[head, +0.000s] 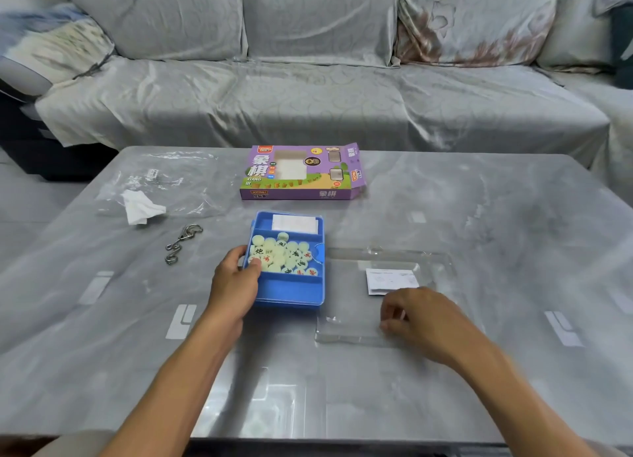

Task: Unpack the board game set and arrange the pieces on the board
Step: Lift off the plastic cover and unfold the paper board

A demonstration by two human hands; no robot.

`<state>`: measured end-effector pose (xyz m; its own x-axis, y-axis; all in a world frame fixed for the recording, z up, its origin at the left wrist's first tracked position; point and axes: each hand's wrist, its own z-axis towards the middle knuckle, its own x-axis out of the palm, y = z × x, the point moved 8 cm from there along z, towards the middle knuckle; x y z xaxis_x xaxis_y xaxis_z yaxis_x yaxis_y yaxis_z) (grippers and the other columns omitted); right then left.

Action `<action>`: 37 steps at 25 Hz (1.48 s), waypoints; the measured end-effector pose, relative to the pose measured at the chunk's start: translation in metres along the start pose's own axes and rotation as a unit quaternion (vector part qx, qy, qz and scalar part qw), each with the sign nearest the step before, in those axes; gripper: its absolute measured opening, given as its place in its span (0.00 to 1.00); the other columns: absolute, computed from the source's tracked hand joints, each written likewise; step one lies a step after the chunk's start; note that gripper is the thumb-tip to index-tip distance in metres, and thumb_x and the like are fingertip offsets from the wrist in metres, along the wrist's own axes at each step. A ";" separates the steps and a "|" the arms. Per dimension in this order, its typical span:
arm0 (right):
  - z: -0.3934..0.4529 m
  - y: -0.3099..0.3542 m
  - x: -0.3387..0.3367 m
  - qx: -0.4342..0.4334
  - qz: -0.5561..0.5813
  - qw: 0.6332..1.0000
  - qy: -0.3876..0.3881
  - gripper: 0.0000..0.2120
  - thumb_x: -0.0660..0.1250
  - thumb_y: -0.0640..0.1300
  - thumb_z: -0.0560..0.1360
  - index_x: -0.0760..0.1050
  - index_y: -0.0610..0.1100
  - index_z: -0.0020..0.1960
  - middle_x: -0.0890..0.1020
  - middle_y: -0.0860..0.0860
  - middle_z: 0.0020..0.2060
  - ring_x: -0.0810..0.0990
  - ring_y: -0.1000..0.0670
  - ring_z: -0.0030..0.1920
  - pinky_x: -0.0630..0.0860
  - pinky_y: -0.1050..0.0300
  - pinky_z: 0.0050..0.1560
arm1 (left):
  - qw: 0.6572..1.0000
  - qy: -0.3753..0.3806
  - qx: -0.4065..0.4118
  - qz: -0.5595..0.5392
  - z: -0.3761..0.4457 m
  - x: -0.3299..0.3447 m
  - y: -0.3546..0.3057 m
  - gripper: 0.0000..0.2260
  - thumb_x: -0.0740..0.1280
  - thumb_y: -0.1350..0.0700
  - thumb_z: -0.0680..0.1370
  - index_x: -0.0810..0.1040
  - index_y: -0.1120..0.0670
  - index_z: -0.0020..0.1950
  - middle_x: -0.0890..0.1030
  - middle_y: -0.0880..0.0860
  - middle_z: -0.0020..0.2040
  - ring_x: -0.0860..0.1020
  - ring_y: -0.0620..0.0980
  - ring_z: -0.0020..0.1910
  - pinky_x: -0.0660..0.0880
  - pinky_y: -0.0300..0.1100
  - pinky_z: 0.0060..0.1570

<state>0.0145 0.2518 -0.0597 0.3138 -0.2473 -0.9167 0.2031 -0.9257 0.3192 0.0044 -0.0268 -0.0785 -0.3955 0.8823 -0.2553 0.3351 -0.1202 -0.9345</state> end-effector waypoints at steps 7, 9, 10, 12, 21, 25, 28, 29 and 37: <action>0.007 -0.031 -0.002 0.053 0.050 0.997 0.010 0.06 0.71 0.54 0.69 0.76 0.53 0.38 0.80 0.58 0.39 0.78 0.56 0.41 0.75 0.58 0.43 | 0.983 -0.023 0.016 0.179 0.012 -0.005 0.016 0.12 0.57 0.56 0.81 0.74 0.52 0.62 0.77 0.55 0.59 0.75 0.56 0.54 0.74 0.50 0.53; 0.011 -0.031 -0.012 0.052 0.056 0.996 -0.052 0.04 0.70 0.51 0.69 0.76 0.54 0.42 0.80 0.57 0.43 0.78 0.53 0.45 0.74 0.57 0.44 | 0.944 -0.026 0.040 0.326 0.009 -0.003 0.014 0.13 0.59 0.54 0.80 0.72 0.54 0.63 0.72 0.58 0.62 0.71 0.59 0.59 0.71 0.52 0.56; 0.013 -0.032 -0.017 0.053 0.042 0.994 -0.088 0.07 0.69 0.49 0.69 0.76 0.54 0.47 0.80 0.57 0.48 0.77 0.52 0.49 0.73 0.56 0.45 | 0.920 -0.036 0.061 0.385 0.006 -0.002 0.009 0.15 0.60 0.53 0.80 0.70 0.55 0.66 0.70 0.58 0.63 0.69 0.60 0.62 0.69 0.53 0.57; 0.019 -0.033 -0.016 0.052 0.005 0.993 -0.109 0.16 0.68 0.47 0.71 0.74 0.55 0.58 0.77 0.56 0.58 0.73 0.49 0.57 0.71 0.55 0.50 | 0.902 -0.052 0.098 0.418 0.001 0.000 -0.002 0.19 0.61 0.53 0.80 0.67 0.54 0.70 0.68 0.58 0.65 0.66 0.60 0.64 0.68 0.55 0.58; 0.045 -0.037 0.007 0.087 -0.038 0.990 -0.109 0.19 0.65 0.52 0.72 0.72 0.51 0.62 0.75 0.51 0.56 0.71 0.46 0.57 0.67 0.52 0.54 | 0.947 -0.005 0.238 0.215 -0.021 0.014 -0.037 0.15 0.68 0.58 0.76 0.76 0.51 0.63 0.78 0.47 0.57 0.77 0.46 0.52 0.75 0.41 0.50; 0.047 -0.048 0.018 0.144 0.056 0.986 -0.061 0.29 0.72 0.54 0.67 0.67 0.49 0.64 0.74 0.48 0.58 0.74 0.44 0.55 0.71 0.53 0.51 | 0.944 0.015 0.251 0.214 -0.026 0.022 -0.039 0.13 0.68 0.56 0.77 0.76 0.49 0.61 0.77 0.42 0.53 0.77 0.41 0.50 0.78 0.39 0.48; 0.044 -0.047 0.023 0.172 0.100 0.979 -0.032 0.23 0.75 0.59 0.63 0.69 0.52 0.50 0.78 0.53 0.49 0.76 0.49 0.48 0.73 0.54 0.46 | 0.939 0.038 0.259 0.222 -0.029 0.029 -0.036 0.13 0.68 0.56 0.76 0.77 0.48 0.61 0.79 0.43 0.53 0.77 0.41 0.49 0.76 0.36 0.49; 0.042 -0.045 0.023 0.177 0.088 0.980 -0.029 0.22 0.75 0.61 0.61 0.69 0.53 0.46 0.78 0.54 0.47 0.76 0.49 0.48 0.73 0.54 0.46 | 0.937 0.049 0.260 0.227 -0.029 0.031 -0.034 0.13 0.68 0.56 0.76 0.77 0.48 0.60 0.79 0.44 0.53 0.77 0.41 0.49 0.76 0.36 0.49; 0.032 -0.008 0.005 0.115 0.346 0.918 -0.155 0.09 0.69 0.41 0.74 0.68 0.46 0.45 0.80 0.52 0.37 0.78 0.49 0.37 0.69 0.60 0.31 | 0.941 0.114 0.219 0.232 -0.036 0.047 -0.024 0.12 0.68 0.51 0.77 0.77 0.47 0.60 0.80 0.42 0.48 0.78 0.39 0.46 0.77 0.34 0.47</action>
<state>-0.0150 0.2489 -0.0750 0.0076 -0.8357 -0.5491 -0.1584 -0.5432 0.8245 0.0082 0.0334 -0.0587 -0.0829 0.7576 -0.6474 0.0229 -0.6480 -0.7613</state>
